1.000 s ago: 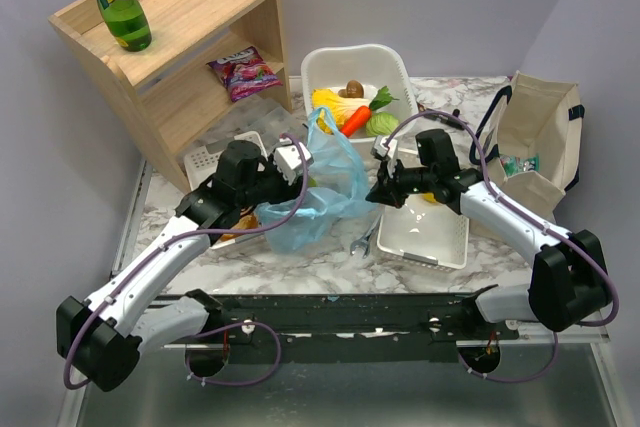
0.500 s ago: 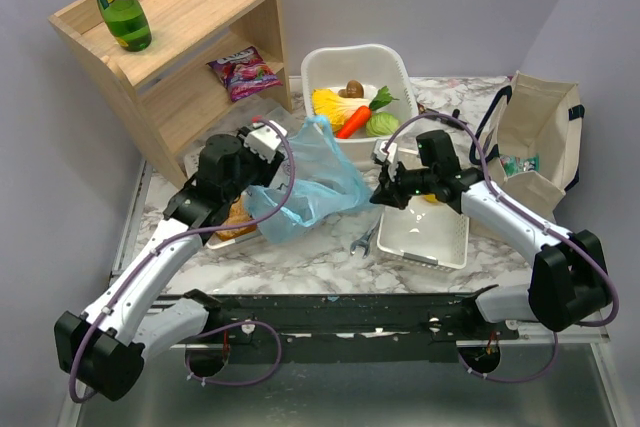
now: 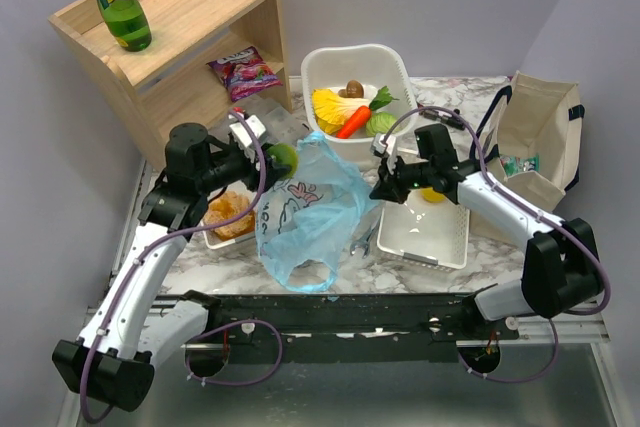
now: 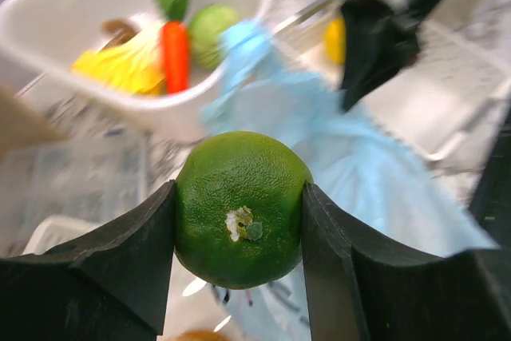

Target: Untie the knot of the grocery bags and take out the mixed food

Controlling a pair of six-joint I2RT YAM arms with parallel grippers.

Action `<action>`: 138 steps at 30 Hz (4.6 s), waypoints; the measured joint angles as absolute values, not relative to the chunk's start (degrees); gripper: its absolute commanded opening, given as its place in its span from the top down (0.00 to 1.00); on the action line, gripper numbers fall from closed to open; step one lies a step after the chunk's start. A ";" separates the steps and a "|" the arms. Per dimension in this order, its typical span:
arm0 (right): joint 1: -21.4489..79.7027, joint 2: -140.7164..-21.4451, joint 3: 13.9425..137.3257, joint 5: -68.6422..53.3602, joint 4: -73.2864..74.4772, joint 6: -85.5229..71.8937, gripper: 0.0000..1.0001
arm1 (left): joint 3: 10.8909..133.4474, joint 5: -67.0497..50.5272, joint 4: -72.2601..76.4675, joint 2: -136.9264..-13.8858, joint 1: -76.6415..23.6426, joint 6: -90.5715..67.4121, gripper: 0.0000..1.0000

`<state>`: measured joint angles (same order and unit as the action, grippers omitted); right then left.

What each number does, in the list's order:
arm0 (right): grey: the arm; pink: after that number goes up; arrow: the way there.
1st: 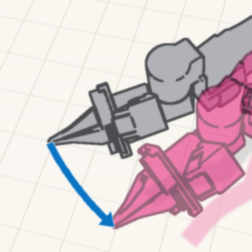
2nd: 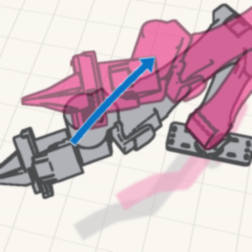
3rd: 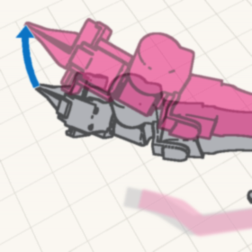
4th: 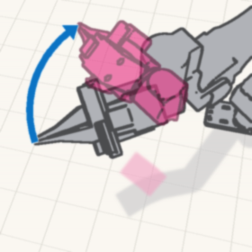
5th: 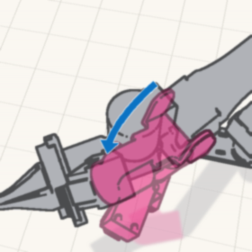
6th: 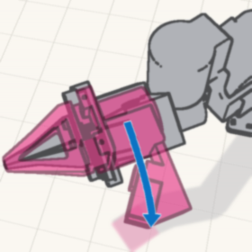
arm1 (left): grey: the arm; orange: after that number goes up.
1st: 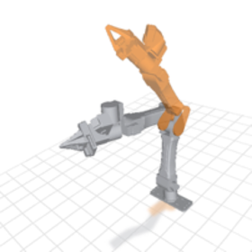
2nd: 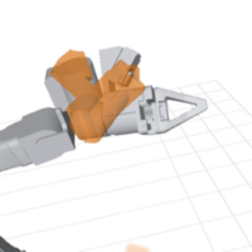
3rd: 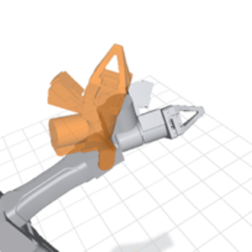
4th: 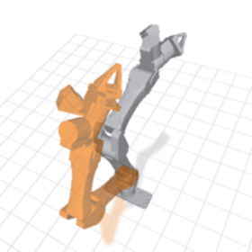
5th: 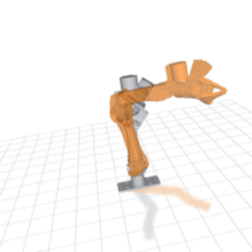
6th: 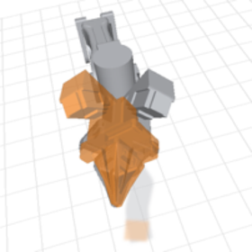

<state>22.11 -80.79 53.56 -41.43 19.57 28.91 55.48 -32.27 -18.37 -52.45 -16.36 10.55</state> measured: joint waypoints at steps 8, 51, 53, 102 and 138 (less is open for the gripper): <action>22.11 -84.14 56.93 -42.48 18.50 23.79 0.99 | 64.73 -49.80 -17.82 -59.75 -25.32 5.78 0.96; 22.11 -90.17 70.30 -40.91 15.11 0.47 0.99 | 56.07 -35.94 -38.04 -51.05 -35.79 36.58 0.02; 22.11 -89.67 70.89 -40.82 14.94 -2.20 0.99 | 48.97 -34.39 -40.45 -48.95 -35.86 38.68 0.02; 23.20 -56.23 46.46 -46.00 7.51 40.71 0.99 | 45.58 -42.59 -11.57 -56.97 -27.44 -6.33 1.00; 15.14 -72.66 75.79 -27.92 20.75 9.67 0.06 | 61.14 -41.85 -21.28 -57.30 -22.26 12.21 1.00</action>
